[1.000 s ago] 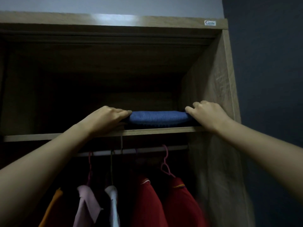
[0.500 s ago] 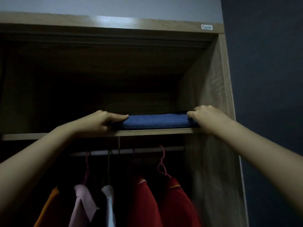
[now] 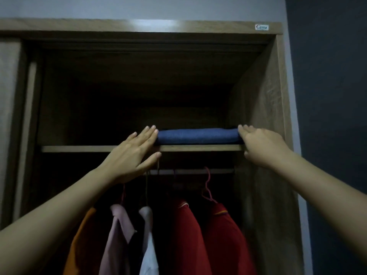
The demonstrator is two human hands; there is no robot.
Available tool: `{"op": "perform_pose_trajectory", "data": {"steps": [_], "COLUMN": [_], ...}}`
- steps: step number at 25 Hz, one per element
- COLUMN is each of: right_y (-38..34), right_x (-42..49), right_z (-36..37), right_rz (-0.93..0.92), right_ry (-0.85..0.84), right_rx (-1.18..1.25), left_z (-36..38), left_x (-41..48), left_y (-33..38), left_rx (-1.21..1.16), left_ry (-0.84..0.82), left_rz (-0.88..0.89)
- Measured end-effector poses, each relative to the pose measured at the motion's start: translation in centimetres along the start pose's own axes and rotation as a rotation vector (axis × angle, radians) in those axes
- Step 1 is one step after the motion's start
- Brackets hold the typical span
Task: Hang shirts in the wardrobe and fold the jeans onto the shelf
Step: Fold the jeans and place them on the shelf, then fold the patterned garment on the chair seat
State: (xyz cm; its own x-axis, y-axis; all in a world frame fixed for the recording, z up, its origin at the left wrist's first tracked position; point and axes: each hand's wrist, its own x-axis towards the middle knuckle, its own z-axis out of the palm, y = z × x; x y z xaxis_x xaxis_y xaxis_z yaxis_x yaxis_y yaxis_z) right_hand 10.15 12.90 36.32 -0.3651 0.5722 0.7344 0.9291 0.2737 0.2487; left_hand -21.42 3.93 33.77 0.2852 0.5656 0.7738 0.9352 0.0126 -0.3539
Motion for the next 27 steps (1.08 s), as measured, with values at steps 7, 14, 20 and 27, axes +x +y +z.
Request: {"op": "perform_pose_trajectory", "data": {"steps": [7, 14, 20, 27], "right_y": [-15.0, -37.2, -51.3, -58.0], "right_x": [-12.5, -29.1, -45.1, -66.1], "right_z": [5.7, 9.7, 10.3, 14.9], "right_rz": [-0.190, -0.621, -0.996, -1.456], "right_ry": [0.380, -0.162, -0.545, -0.937], "right_rx": [0.581, 0.743, 0.765, 0.645], "left_z": [0.6, -2.3, -5.8, -9.5], "left_x": [-16.4, -44.9, -70.0, -89.6], "left_y": [3.2, 2.8, 7.6, 19.7], "left_rx": [-0.032, 0.081, -0.070, -0.228], "left_ry": [-0.011, -0.482, -0.901, -1.149], "left_rz": [-0.112, -0.367, -0.742, -0.957]}}
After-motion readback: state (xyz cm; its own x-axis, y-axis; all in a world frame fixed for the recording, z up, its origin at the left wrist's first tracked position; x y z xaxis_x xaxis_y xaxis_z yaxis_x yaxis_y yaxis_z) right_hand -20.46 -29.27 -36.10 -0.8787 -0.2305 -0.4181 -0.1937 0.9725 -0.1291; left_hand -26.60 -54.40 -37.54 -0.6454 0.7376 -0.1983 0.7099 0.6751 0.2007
